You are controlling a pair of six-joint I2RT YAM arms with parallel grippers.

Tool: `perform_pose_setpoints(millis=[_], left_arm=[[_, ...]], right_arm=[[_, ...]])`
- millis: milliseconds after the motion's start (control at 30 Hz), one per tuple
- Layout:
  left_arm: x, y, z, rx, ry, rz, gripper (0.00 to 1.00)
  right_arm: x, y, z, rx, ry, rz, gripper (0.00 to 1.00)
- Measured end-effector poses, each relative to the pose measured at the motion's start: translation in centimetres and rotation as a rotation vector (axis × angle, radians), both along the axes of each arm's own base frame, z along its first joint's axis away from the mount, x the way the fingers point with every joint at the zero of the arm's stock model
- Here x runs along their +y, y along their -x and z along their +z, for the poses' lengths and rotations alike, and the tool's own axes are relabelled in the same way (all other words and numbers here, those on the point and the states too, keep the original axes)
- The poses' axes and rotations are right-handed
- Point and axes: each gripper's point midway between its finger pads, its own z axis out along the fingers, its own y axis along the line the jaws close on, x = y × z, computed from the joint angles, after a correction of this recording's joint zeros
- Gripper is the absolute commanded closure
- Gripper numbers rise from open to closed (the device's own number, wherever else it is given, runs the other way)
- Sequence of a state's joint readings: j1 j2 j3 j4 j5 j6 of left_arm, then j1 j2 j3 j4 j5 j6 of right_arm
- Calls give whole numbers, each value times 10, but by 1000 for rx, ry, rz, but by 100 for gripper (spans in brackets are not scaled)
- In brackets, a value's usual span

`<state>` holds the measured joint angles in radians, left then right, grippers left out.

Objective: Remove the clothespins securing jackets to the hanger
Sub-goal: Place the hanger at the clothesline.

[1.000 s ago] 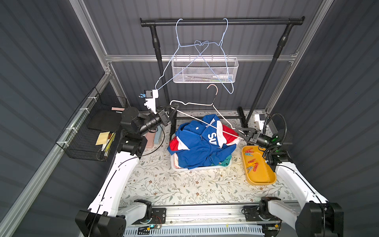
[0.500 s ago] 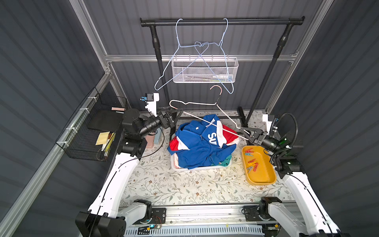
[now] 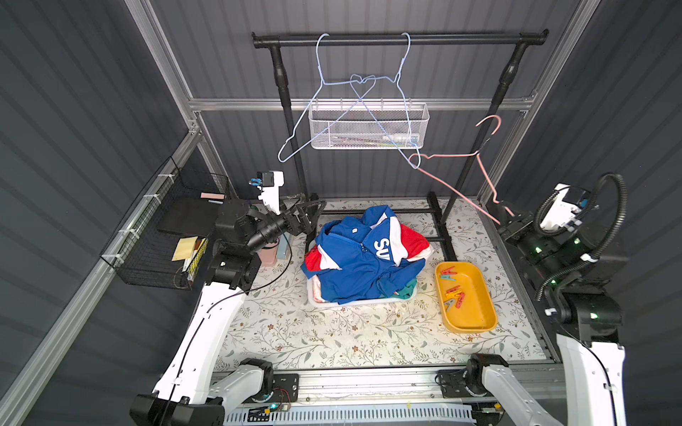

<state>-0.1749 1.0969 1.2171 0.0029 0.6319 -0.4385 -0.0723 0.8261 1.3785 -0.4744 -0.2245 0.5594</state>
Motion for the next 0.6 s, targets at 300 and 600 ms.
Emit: perform_pose_setpoints(millis=[300, 600], left_arm=[[-1, -6, -22, 17, -45, 0, 1], [-2, -10, -43, 59, -58, -1, 1]], right_arm=[[-15, 9, 101, -241, 210, -114, 100], [-15, -47, 141, -312, 347, -138, 100]])
